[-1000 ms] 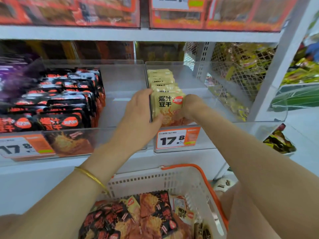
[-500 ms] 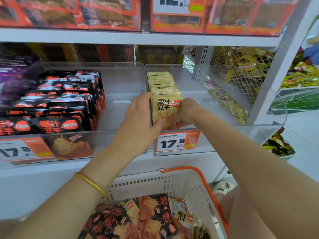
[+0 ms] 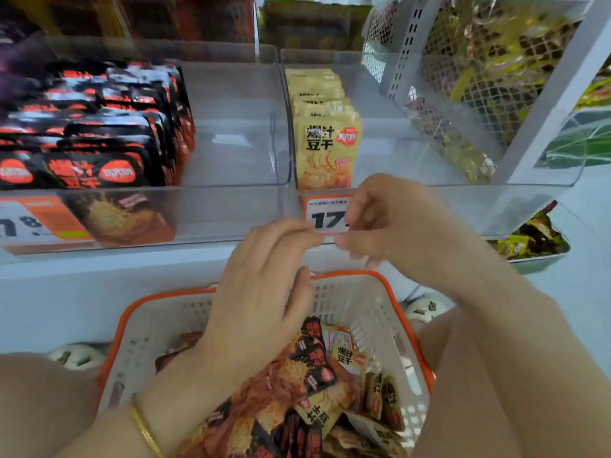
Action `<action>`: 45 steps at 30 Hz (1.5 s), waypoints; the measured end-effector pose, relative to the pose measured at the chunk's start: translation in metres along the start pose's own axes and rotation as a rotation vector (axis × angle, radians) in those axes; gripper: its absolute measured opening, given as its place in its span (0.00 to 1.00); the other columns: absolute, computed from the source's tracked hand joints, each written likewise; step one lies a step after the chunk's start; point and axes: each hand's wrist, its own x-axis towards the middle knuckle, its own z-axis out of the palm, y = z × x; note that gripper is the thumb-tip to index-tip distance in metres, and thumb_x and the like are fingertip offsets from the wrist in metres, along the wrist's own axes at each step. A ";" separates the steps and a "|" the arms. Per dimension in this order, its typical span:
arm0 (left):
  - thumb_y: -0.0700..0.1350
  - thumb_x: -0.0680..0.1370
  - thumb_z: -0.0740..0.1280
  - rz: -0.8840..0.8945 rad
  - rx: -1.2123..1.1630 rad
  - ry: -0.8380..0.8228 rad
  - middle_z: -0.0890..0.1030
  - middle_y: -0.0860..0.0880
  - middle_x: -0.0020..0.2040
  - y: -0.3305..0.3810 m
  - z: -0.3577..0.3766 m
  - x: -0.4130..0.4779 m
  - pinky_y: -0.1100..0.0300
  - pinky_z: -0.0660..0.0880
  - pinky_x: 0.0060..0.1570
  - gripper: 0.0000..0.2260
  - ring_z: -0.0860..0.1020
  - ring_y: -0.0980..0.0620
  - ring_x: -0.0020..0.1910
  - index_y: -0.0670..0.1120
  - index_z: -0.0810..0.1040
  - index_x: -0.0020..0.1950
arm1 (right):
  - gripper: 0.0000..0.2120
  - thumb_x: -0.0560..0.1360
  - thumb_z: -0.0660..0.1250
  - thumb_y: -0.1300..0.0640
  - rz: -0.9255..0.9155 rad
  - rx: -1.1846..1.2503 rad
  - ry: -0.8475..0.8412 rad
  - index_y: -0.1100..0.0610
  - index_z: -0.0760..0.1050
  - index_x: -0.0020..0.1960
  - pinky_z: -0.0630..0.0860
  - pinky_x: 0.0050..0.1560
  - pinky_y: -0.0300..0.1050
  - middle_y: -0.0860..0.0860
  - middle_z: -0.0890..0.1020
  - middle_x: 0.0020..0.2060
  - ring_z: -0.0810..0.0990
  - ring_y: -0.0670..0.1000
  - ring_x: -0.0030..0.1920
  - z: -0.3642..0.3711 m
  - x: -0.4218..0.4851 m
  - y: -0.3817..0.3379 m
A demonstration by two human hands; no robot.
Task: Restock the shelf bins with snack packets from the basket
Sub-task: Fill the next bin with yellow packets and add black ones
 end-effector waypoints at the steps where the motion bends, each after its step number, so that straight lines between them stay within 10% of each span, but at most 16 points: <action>1: 0.41 0.74 0.60 -0.015 0.012 -0.088 0.72 0.51 0.61 -0.007 0.010 -0.014 0.64 0.62 0.61 0.15 0.70 0.52 0.61 0.45 0.74 0.60 | 0.08 0.70 0.72 0.63 0.084 -0.073 -0.158 0.59 0.72 0.43 0.80 0.36 0.51 0.58 0.81 0.35 0.82 0.57 0.36 0.018 0.002 0.013; 5: 0.45 0.74 0.56 -0.182 0.102 -0.479 0.74 0.49 0.59 -0.040 0.046 -0.047 0.53 0.74 0.57 0.17 0.73 0.49 0.58 0.45 0.77 0.58 | 0.02 0.77 0.64 0.62 0.336 -0.393 -0.506 0.60 0.73 0.46 0.75 0.33 0.36 0.56 0.80 0.43 0.82 0.46 0.39 0.092 0.039 0.093; 10: 0.44 0.79 0.57 -0.308 0.142 -0.662 0.66 0.49 0.69 -0.055 0.059 -0.056 0.52 0.66 0.65 0.15 0.66 0.49 0.67 0.46 0.71 0.65 | 0.18 0.78 0.62 0.58 0.553 -0.567 -0.584 0.60 0.70 0.66 0.73 0.51 0.42 0.58 0.76 0.61 0.75 0.60 0.61 0.150 0.031 0.204; 12: 0.45 0.80 0.57 -0.318 0.139 -0.667 0.66 0.49 0.69 -0.056 0.062 -0.058 0.53 0.67 0.64 0.14 0.66 0.48 0.66 0.47 0.71 0.65 | 0.17 0.80 0.59 0.58 0.520 -0.680 -0.674 0.61 0.68 0.67 0.74 0.40 0.28 0.55 0.75 0.61 0.74 0.59 0.62 0.164 0.014 0.223; 17: 0.45 0.80 0.57 -0.345 0.100 -0.648 0.67 0.50 0.66 -0.060 0.064 -0.060 0.53 0.69 0.62 0.14 0.67 0.49 0.64 0.48 0.70 0.65 | 0.14 0.79 0.59 0.55 0.514 -0.762 -0.637 0.59 0.74 0.61 0.74 0.57 0.51 0.57 0.79 0.57 0.77 0.58 0.58 0.176 0.017 0.223; 23: 0.47 0.79 0.60 -0.369 0.044 -0.717 0.70 0.50 0.62 -0.057 0.071 -0.057 0.52 0.70 0.59 0.15 0.69 0.49 0.61 0.47 0.69 0.66 | 0.08 0.80 0.58 0.60 0.491 -0.748 -0.544 0.61 0.73 0.54 0.72 0.54 0.50 0.53 0.74 0.47 0.75 0.54 0.47 0.136 0.050 0.156; 27: 0.58 0.75 0.66 -0.336 -0.003 -0.756 0.68 0.49 0.63 -0.044 0.074 -0.063 0.55 0.70 0.57 0.26 0.69 0.50 0.62 0.47 0.66 0.68 | 0.10 0.77 0.60 0.62 0.462 -0.582 -0.419 0.59 0.68 0.36 0.75 0.34 0.45 0.52 0.73 0.31 0.75 0.54 0.34 0.100 0.048 0.119; 33: 0.51 0.75 0.68 -0.263 0.012 -0.534 0.71 0.51 0.58 -0.033 0.063 -0.059 0.58 0.71 0.51 0.19 0.72 0.51 0.57 0.48 0.69 0.63 | 0.09 0.78 0.64 0.60 0.555 0.296 -0.375 0.66 0.74 0.53 0.81 0.41 0.48 0.61 0.82 0.41 0.83 0.58 0.39 0.081 0.014 0.088; 39: 0.39 0.73 0.71 -0.728 -0.489 -0.367 0.81 0.56 0.47 -0.031 0.025 -0.028 0.59 0.76 0.49 0.12 0.80 0.58 0.48 0.54 0.74 0.49 | 0.23 0.76 0.57 0.38 0.430 0.281 -0.216 0.58 0.77 0.52 0.81 0.49 0.48 0.53 0.83 0.45 0.84 0.52 0.45 0.060 0.000 0.083; 45: 0.37 0.73 0.71 -0.694 -0.788 -0.317 0.85 0.52 0.46 -0.005 -0.017 0.009 0.63 0.78 0.44 0.15 0.83 0.57 0.45 0.49 0.76 0.57 | 0.12 0.72 0.69 0.67 0.085 0.439 -0.380 0.55 0.80 0.52 0.77 0.41 0.33 0.45 0.85 0.43 0.83 0.42 0.44 0.025 -0.012 0.041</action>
